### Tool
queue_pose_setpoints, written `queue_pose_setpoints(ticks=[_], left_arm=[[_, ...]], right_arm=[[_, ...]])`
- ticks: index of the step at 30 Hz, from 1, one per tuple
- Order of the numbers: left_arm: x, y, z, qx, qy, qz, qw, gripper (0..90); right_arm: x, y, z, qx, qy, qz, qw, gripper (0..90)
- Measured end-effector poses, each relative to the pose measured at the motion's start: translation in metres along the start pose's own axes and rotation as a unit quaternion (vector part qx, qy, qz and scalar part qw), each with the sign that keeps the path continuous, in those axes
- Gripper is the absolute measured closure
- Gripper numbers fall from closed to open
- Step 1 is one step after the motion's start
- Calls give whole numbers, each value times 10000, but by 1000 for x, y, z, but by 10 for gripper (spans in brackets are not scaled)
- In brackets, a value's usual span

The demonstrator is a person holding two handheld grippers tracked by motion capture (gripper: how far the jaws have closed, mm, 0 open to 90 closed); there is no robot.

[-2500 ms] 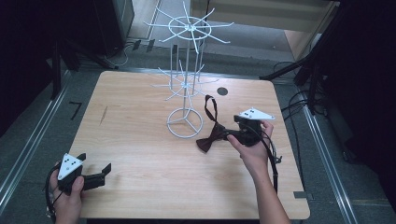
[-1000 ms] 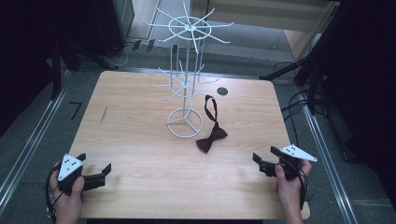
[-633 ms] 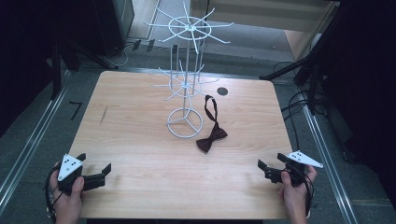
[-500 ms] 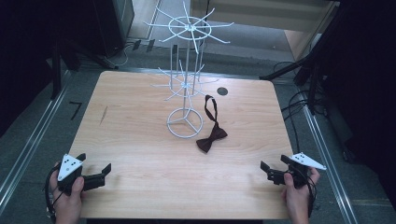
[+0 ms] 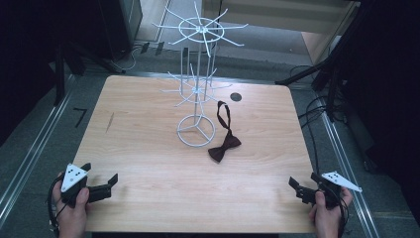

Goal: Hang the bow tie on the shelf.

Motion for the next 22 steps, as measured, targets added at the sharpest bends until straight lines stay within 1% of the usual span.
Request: queue_pose_setpoints(ticks=[4,6,9,11,13,14,19,22], left_arm=[[0,0,0,-3,-7,-3,10000,1],[0,0,0,-5,-5,1,10000,1],[0,0,0,-21,-16,-5,10000,1],[0,0,0,-15,-18,-10,10000,1],[-1,0,0,-20,-40,-5,10000,1],[-1,0,0,-27,-50,-7,10000,1],[-2,1,0,-49,-84,-9,10000,1],[-2,1,1,-51,-102,-3,9999,1]], right_arm=[[6,5,-4,-22,20,-38,10000,14],[9,8,-6,-48,63,-109,9999,14],[12,10,-8,-115,89,-143,9998,14],[13,10,-11,-128,69,-150,9998,14],[14,9,-14,-30,51,-197,9998,15],[15,8,-14,-1,91,-183,9998,15],[14,9,-13,-68,213,-281,9994,15],[15,10,-13,-128,254,-269,9992,15]])
Point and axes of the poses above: each handheld gripper's, and its own axes: x roughly backward along the jaws, z roughly out of its top, y roughly to its right, the point moved 2 cm from there along -x, roughly forward along the jaws, and after that the axes turned 3 degrees about -x, right-handed, at the moved point
